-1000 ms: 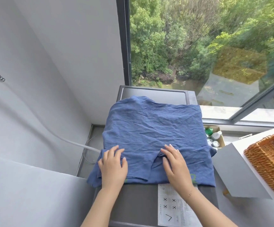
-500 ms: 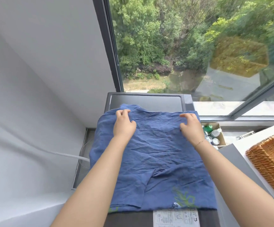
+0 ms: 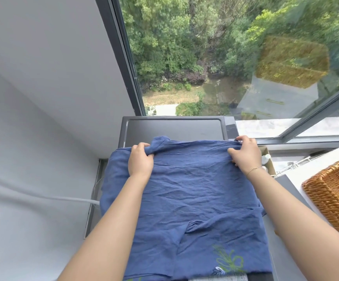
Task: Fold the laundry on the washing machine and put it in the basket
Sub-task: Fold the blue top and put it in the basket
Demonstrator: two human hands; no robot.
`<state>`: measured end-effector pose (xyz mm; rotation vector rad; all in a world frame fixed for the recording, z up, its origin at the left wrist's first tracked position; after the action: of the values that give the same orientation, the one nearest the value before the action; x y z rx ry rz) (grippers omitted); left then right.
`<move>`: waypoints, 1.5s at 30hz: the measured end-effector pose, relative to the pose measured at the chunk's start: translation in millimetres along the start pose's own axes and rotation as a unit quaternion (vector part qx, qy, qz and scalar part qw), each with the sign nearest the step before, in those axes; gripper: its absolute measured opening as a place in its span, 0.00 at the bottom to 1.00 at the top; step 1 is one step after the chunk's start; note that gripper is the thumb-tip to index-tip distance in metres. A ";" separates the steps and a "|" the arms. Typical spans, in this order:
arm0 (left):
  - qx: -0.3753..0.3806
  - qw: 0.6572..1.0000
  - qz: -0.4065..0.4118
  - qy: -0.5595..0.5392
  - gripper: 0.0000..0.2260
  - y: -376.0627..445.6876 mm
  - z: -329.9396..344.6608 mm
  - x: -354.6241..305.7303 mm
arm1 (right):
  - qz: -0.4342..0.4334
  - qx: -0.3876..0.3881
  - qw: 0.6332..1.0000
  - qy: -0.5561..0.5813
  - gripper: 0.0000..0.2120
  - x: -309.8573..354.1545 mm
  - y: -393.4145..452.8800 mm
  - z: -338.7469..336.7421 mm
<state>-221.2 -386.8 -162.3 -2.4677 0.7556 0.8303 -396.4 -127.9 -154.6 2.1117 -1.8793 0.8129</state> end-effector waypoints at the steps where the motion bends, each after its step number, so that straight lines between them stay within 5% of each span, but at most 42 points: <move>1: -0.006 1.000 0.005 -0.005 0.09 -1.5 -0.1 0.9 | 0.018 -0.011 1.000 -0.011 0.18 -1.1 -1.8 -1.9; 12: -0.122 0.971 0.081 -0.191 0.07 -63.8 -22.0 -11.3 | -0.008 -0.127 0.991 0.049 0.02 -41.7 -45.8 -31.2; 19: -0.159 0.965 0.144 -0.151 0.09 -131.4 -30.5 9.0 | -0.050 -0.224 0.969 0.095 0.03 -70.3 -113.5 -45.4; 27: -0.035 0.996 0.071 -0.036 0.10 -176.7 -6.2 50.3 | 0.023 -0.093 0.993 0.074 0.05 -112.4 -147.2 -21.7; 33: -0.083 0.990 0.089 -0.067 0.09 -179.1 -17.8 50.7 | 0.008 -0.186 0.974 0.129 0.05 -101.1 -163.1 -39.2; 39: -0.061 0.994 0.081 -0.030 0.20 -175.0 -25.6 65.3 | 0.016 -0.153 0.987 0.038 0.07 -100.2 -183.8 -15.7; 41: -0.119 0.989 0.070 -0.058 0.21 -177.4 -43.4 65.2 | -0.008 -0.181 0.983 0.018 0.15 -89.7 -190.6 -9.2; 45: -0.213 0.970 -0.007 -0.121 0.14 -163.2 -84.9 81.0 | -0.193 -0.166 0.967 0.015 0.17 -33.9 -211.5 15.6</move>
<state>-31.5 -337.6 -117.5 -2.6550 0.5110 1.3798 -189.9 -70.2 -141.4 2.1278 -1.3992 0.4081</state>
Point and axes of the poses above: each hand's wrist, its own y-axis towards the middle knuckle, its own z-axis out of the palm, x = y × z, the point moved 3 cm from there along y, towards the middle knuckle, and after that the axes turned 2 degrees about -y, right-handed, at the moved point
